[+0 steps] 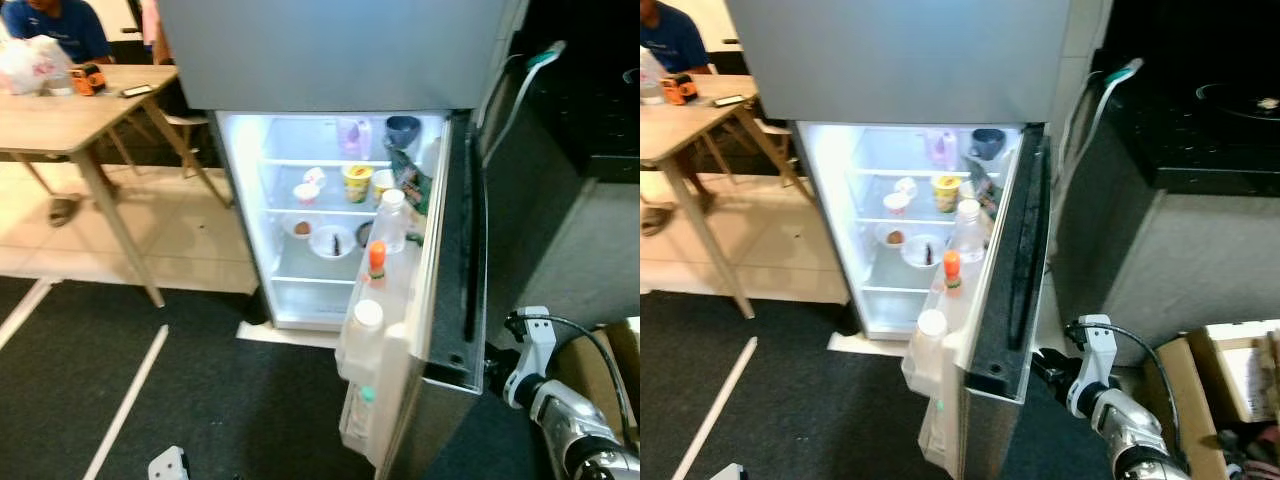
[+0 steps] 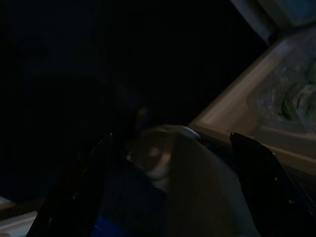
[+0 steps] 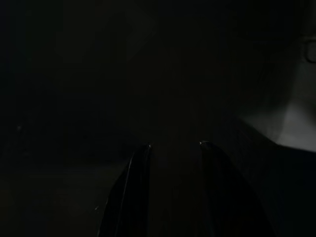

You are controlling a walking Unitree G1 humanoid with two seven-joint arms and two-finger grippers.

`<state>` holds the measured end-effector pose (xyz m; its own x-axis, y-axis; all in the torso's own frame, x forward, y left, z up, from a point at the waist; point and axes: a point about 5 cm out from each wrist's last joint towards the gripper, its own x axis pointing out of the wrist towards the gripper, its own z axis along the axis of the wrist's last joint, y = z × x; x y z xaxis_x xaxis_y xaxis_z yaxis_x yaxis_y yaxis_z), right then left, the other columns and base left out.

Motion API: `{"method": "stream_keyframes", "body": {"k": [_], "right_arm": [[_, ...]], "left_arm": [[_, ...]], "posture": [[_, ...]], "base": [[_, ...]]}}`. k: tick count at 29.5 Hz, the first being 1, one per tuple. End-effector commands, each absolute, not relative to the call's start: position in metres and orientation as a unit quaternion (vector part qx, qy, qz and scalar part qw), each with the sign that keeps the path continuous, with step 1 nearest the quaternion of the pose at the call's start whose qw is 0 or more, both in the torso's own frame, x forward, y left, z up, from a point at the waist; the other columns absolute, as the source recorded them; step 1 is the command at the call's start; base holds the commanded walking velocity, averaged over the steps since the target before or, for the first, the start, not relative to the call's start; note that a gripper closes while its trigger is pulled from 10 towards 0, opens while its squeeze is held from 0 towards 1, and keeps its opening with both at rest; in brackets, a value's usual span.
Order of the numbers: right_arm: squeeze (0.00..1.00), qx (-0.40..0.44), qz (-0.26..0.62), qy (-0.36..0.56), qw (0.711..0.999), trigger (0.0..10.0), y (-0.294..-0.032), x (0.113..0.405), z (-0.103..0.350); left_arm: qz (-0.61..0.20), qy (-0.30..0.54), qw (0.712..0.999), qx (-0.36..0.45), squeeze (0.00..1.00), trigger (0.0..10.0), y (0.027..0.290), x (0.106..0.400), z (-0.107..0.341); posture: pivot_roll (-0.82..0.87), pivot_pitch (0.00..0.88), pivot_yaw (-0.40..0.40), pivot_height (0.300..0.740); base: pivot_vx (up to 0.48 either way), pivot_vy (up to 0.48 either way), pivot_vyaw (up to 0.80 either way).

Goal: Restocking fridge

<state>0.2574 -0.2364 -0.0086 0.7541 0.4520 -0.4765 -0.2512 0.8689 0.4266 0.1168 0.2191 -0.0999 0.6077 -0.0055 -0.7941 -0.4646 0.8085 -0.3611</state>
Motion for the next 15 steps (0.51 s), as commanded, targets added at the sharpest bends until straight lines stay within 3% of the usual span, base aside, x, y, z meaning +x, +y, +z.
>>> {"method": "stream_keyframes", "body": {"k": [1, 15], "right_arm": [[0.00, 0.171, 0.228, 0.280, 0.917, 10.0, -0.222, 0.267, -0.003], [0.00, 0.153, 0.312, 0.248, 0.904, 10.0, -0.197, 0.282, 0.011]], "left_arm": [[0.140, 0.432, 0.847, -0.278, 0.00, 10.0, 0.220, 0.110, -0.102], [0.139, 0.436, 0.845, -0.278, 0.00, 10.0, 0.219, 0.107, -0.103]], "posture": [[-0.05, 0.000, 0.012, 0.740], [-0.05, 0.000, 0.012, 0.740]], "base": [[0.000, 0.000, 0.76], [0.000, 0.000, 0.76]]}}
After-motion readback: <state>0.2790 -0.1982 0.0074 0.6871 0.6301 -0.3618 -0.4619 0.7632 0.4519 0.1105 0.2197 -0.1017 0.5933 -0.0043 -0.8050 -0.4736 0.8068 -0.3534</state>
